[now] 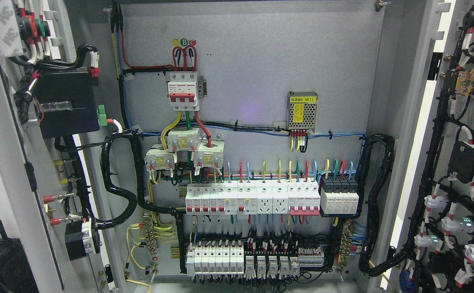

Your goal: Open door with both hands

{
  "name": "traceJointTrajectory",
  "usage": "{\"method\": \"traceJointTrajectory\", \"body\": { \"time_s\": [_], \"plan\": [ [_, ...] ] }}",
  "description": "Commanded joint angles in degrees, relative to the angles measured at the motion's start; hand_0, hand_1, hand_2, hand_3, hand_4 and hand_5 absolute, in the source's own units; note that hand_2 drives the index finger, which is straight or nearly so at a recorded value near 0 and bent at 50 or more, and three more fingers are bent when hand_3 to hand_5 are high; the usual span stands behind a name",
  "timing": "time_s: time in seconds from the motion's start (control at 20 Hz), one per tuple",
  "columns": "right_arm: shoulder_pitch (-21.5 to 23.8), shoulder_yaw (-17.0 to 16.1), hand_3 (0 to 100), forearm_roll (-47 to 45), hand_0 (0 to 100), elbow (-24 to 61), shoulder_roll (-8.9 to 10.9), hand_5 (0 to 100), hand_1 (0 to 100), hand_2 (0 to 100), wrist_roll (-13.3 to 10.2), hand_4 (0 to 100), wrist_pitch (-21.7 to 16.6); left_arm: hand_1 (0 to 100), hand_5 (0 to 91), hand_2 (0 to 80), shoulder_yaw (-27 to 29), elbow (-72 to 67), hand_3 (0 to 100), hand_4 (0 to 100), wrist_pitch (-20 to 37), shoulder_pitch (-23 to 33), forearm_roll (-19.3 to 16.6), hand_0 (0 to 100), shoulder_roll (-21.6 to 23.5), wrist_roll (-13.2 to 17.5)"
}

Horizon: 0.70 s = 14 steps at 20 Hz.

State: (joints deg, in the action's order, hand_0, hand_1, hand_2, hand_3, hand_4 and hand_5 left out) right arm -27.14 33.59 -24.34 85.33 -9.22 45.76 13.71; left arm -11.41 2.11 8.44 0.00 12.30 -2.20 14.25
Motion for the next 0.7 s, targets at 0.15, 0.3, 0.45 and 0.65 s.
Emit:
{"method": "traceJointTrajectory", "body": {
  "time_s": [0.15, 0.3, 0.45, 0.65],
  "plan": [
    [0.0, 1.7, 0, 1.7, 0, 0.1, 0.08, 0, 0, 0, -0.1, 0, 0.1, 0, 0.0, 0.0, 0.0, 0.0, 0, 4, 0.0, -1.8, 0.0, 0, 0.0, 0.0],
    [-0.2, 1.8, 0, 2.4, 0, -0.3, 0.08, 0, 0, 0, -0.1, 0, 0.1, 0, 0.0, 0.0, 0.0, 0.0, 0, 4, 0.0, -1.8, 0.0, 0, 0.0, 0.0],
    [-0.4, 1.9, 0, 2.4, 0, -0.3, 0.08, 0, 0, 0, -1.1, 0, 0.1, 0, 0.0, 0.0, 0.1, 0.0, 0, 4, 0.0, -1.8, 0.0, 0, 0.0, 0.0],
    [-0.4, 2.3, 0, 2.4, 0, -0.3, 0.08, 0, 0, 0, -1.4, 0, 0.0, 0, 0.0, 0.0, 0.0, 0.0, 0, 4, 0.0, -1.8, 0.0, 0, 0.0, 0.0]
  ]
}}
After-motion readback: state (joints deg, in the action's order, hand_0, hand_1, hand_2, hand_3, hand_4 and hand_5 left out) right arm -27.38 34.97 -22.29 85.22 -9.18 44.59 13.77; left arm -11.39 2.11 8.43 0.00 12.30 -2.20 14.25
